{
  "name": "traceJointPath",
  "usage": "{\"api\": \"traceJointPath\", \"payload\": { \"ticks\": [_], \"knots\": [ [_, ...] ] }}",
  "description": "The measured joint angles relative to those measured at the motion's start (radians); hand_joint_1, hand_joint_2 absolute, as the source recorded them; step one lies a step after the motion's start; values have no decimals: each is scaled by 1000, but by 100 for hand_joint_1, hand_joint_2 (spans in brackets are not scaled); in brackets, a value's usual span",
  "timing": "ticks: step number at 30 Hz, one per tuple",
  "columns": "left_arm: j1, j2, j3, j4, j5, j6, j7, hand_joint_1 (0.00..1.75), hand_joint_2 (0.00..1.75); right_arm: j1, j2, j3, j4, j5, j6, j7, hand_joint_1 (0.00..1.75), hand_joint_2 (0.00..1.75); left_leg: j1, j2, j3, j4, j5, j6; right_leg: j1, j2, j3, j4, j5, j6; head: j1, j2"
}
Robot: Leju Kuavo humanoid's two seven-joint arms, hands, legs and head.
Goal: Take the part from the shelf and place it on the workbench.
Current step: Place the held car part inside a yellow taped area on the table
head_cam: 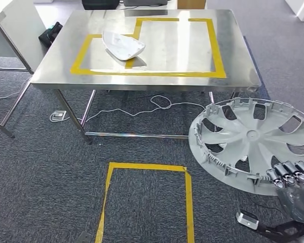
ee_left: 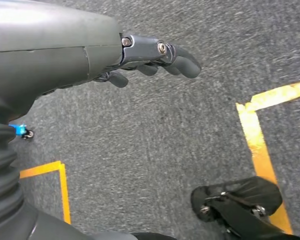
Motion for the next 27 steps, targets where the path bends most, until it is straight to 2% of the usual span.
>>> {"api": "traceJointPath", "payload": {
  "ticks": [1,2,5,6,7,9,10,11,12,13,15,16,17,19,20,25,26,27],
  "knots": [
    [-1,0,0,0,0,0,0,0,175,0,0,0,0,0,0,0,175,175,-3,3,19,-37,3,4,2,-2,3,-3,-7,6,1,0],
    [-2,0,0,0,0,0,0,0,175,0,0,0,0,0,0,0,175,175,-6,5,27,-54,-6,7,3,-3,9,-5,-9,12,1,0],
    [-1,-1,0,0,0,1,0,0,175,0,0,0,0,0,0,0,175,175,-1,-3,44,-67,-20,18,2,-4,32,-9,-16,29,2,0],
    [0,-1,0,0,0,1,0,0,175,0,0,1,0,0,0,0,175,175,0,-6,52,-69,-23,23,2,-1,19,16,-24,31,4,0],
    [-1,0,0,0,0,2,-1,0,175,-1,0,1,0,0,0,0,175,175,1,-10,59,-70,-27,27,2,4,-12,67,-37,32,6,0],
    [-1,0,0,0,-1,3,-1,0,175,0,1,1,0,-1,0,-2,175,175,-1,-15,69,-70,-38,34,5,13,-103,208,-81,32,9,0],
    [0,0,0,0,-1,3,-1,0,175,1,1,1,0,-1,0,-4,175,175,-3,-18,76,-70,-45,36,6,14,-144,258,-104,31,10,0],
    [2,-1,0,0,-2,4,-2,0,175,3,1,1,0,-1,0,-7,175,175,-4,-21,86,-70,-53,37,7,15,-170,277,-113,30,11,0],
    [4,-1,0,0,-2,4,-2,0,175,5,1,1,1,0,0,-10,175,175,-5,-23,99,-70,-62,38,8,15,-177,260,-101,28,11,0],
    [6,-2,0,0,-2,5,-2,0,175,7,1,1,1,0,0,-13,175,175,-6,-26,114,-70,-72,37,9,15,-170,210,-65,27,11,0],
    [6,-2,0,0,-2,6,-2,0,175,7,2,0,2,0,0,-17,175,175,-8,-30,139,-69,-93,31,9,15,-137,81,37,23,12,0],
    [5,-2,0,0,-2,7,-2,0,175,7,3,0,2,0,0,-19,175,175,-9,-31,146,-68,-102,27,11,15,-123,38,69,18,13,0],
    [4,-2,0,0,-2,8,-2,0,175,7,4,-1,2,0,-1,-22,175,175,-11,-32,150,-68,-108,22,13,16,-116,16,87,11,13,0],
    [3,-1,0,0,-2,8,-2,0,175,8,6,-2,1,0,-1,-27,175,175,-12,-32,156,-67,-112,13,15,17,-110,13,86,-1,14,0],
    [3,-1,0,0,-2,8,-2,0,175,9,7,-3,0,0,-1,-28,175,175,-11,-32,158,-66,-111,10,16,17,-109,13,89,-4,14,0],
    [3,-1,0,0,-2,8,-2,0,175,10,7,-4,0,0,-1,-30,175,175,-11,-32,157,-60,-112,7,12,18,-102,12,88,-8,14,0],
    [2,-1,0,0,-1,8,-2,0,175,10,8,-8,-2,0,-1,-37,175,175,-10,-27,128,-11,-122,0,9,18,-94,10,82,-12,12,0],
    [3,-2,0,0,-1,8,-2,0,175,10,9,-15,-5,0,-1,-47,175,175,-7,-22,81,60,-146,-7,8,18,-83,9,74,-17,10,0]
  ]
}}
